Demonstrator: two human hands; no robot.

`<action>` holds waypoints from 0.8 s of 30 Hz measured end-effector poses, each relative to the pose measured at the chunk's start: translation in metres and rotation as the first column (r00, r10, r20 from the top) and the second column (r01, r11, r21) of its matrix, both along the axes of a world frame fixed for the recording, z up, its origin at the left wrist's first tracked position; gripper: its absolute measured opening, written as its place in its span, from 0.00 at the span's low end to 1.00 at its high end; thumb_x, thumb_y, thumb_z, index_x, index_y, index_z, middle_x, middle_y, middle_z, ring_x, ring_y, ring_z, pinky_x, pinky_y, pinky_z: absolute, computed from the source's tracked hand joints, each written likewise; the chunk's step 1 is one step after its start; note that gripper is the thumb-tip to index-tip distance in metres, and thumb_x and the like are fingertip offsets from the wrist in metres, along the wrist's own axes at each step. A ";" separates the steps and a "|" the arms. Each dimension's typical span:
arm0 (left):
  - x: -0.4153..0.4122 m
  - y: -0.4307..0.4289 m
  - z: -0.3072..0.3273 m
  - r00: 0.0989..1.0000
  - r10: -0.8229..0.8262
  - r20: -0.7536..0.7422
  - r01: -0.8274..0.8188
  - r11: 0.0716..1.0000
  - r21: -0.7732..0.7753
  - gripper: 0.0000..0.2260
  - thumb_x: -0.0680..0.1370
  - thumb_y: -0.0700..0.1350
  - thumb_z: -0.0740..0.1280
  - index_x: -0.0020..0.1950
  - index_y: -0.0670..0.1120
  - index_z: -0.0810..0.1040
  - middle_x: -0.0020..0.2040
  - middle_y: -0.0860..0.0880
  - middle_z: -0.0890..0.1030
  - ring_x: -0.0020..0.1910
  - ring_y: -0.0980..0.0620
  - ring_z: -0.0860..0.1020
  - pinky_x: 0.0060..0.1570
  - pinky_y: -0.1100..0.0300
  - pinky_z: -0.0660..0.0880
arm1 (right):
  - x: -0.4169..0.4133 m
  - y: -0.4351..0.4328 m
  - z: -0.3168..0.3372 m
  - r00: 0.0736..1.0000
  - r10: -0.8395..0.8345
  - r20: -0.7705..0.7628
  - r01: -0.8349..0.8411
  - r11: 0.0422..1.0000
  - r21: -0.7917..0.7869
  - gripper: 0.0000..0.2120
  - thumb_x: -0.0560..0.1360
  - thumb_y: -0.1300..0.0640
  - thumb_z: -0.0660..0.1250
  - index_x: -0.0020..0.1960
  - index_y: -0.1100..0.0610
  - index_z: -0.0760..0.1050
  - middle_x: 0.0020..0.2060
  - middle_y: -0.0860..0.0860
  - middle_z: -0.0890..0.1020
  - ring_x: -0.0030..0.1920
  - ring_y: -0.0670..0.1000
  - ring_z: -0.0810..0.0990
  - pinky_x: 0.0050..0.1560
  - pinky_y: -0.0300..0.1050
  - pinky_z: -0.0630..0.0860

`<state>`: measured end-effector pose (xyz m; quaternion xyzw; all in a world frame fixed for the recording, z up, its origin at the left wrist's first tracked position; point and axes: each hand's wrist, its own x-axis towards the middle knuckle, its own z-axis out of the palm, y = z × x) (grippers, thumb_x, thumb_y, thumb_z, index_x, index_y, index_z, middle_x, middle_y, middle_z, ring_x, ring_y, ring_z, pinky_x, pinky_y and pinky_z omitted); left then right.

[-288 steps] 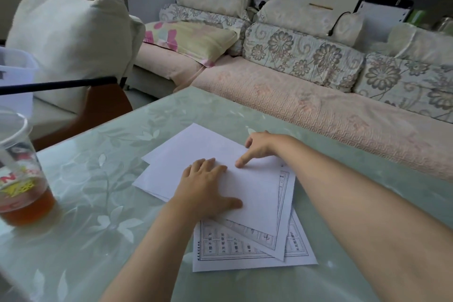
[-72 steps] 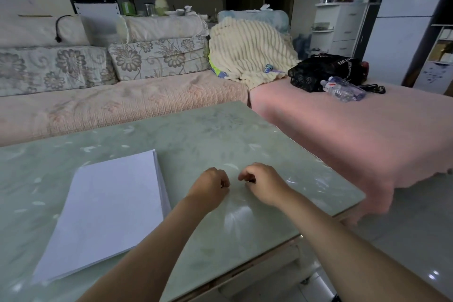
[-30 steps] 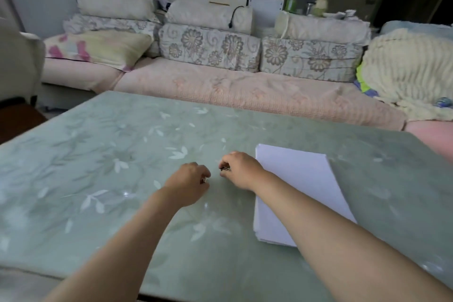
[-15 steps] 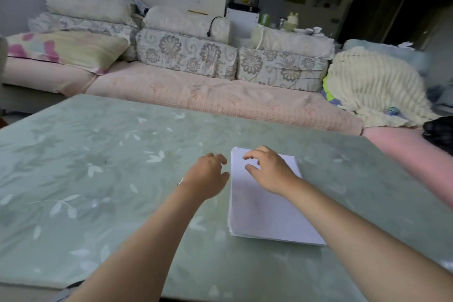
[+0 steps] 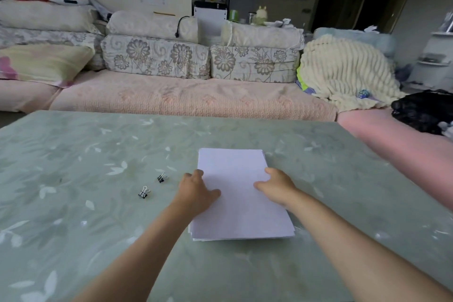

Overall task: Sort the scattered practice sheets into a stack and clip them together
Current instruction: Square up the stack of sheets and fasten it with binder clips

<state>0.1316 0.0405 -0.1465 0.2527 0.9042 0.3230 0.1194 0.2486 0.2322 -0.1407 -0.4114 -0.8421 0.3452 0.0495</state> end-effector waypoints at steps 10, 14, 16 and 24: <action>-0.007 0.000 0.005 0.976 0.107 0.189 -0.119 0.991 0.053 0.34 0.72 0.53 0.74 0.74 0.46 0.65 0.66 0.46 0.73 0.62 0.46 0.74 0.61 0.55 0.72 | -0.017 0.014 0.014 0.960 -0.246 -0.135 0.158 0.872 -0.463 0.22 0.65 0.63 0.69 0.58 0.64 0.73 0.53 0.61 0.80 0.53 0.63 0.81 0.55 0.59 0.79; -0.007 -0.001 0.007 0.994 0.059 0.094 -0.051 0.996 -0.080 0.38 0.70 0.53 0.75 0.75 0.46 0.62 0.69 0.46 0.70 0.66 0.45 0.71 0.59 0.56 0.72 | -0.010 0.021 0.016 0.939 -0.312 -0.148 0.203 0.845 -0.494 0.09 0.72 0.70 0.64 0.51 0.66 0.74 0.46 0.60 0.79 0.41 0.58 0.80 0.41 0.47 0.78; -0.005 0.000 0.006 0.999 0.039 0.030 -0.035 0.991 -0.126 0.38 0.70 0.54 0.75 0.75 0.46 0.63 0.69 0.45 0.70 0.67 0.45 0.70 0.61 0.55 0.71 | -0.007 0.022 0.015 0.958 -0.264 -0.116 0.159 0.819 -0.551 0.05 0.74 0.68 0.64 0.49 0.64 0.76 0.48 0.60 0.80 0.43 0.57 0.81 0.46 0.49 0.78; -0.001 0.001 0.002 0.998 0.052 -0.027 -0.055 0.990 -0.131 0.36 0.70 0.55 0.74 0.74 0.46 0.65 0.67 0.44 0.71 0.67 0.45 0.70 0.62 0.55 0.71 | -0.018 0.016 0.004 0.981 -0.194 0.007 0.189 0.943 -0.272 0.16 0.66 0.58 0.67 0.53 0.60 0.75 0.56 0.59 0.78 0.54 0.59 0.78 0.53 0.48 0.77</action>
